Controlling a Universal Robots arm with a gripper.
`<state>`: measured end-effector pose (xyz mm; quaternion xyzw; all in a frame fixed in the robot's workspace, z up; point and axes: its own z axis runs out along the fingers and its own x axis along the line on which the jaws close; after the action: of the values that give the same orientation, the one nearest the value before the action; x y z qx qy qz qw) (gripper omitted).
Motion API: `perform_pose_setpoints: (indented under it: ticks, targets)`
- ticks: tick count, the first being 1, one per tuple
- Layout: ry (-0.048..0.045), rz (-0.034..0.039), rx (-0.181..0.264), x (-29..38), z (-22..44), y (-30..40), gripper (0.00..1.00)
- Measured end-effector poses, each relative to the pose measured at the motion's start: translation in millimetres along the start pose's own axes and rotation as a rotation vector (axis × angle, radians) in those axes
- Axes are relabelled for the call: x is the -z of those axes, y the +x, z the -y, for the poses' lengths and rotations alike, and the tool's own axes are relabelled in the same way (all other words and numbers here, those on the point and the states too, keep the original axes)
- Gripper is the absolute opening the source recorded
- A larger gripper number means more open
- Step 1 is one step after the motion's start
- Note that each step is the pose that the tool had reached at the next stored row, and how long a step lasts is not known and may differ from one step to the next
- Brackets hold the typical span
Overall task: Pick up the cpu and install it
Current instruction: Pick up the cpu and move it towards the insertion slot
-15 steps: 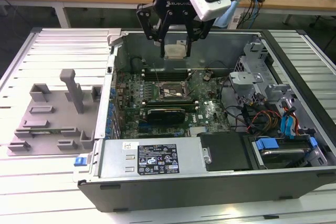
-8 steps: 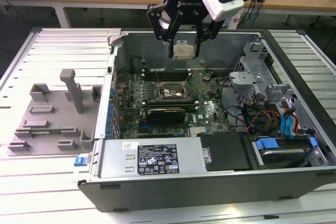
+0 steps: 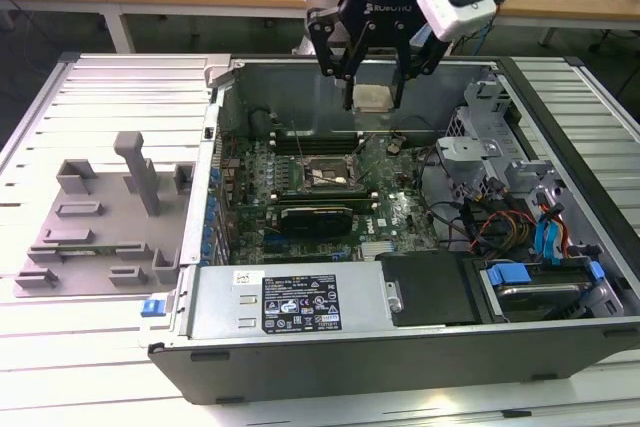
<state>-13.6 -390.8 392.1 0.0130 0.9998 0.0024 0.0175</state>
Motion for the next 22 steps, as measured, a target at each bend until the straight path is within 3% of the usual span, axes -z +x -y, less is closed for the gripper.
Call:
perform_pose_setpoints:
  ticks: [3,5,7,12,14,18,22]
  targets:
    - [-0.0001,0.0001,0.0,-0.6,-1.1,-3.5,0.55]
    - [-0.0001,0.0001,0.0,-2.5,-7.2,-3.3,0.55]
    - [-0.0001,0.0,0.0,-8.7,-15.1,-2.5,0.55]
    - [0.0002,0.0,0.0,-22.9,-25.3,-0.6,0.55]
    - [0.0,0.0,0.0,-30.0,-33.9,0.9,0.55]
    - [0.0,0.0,0.0,-44.4,-55.8,9.9,0.55]
    - [0.0,0.0,0.0,-53.6,-57.2,22.8,0.55]
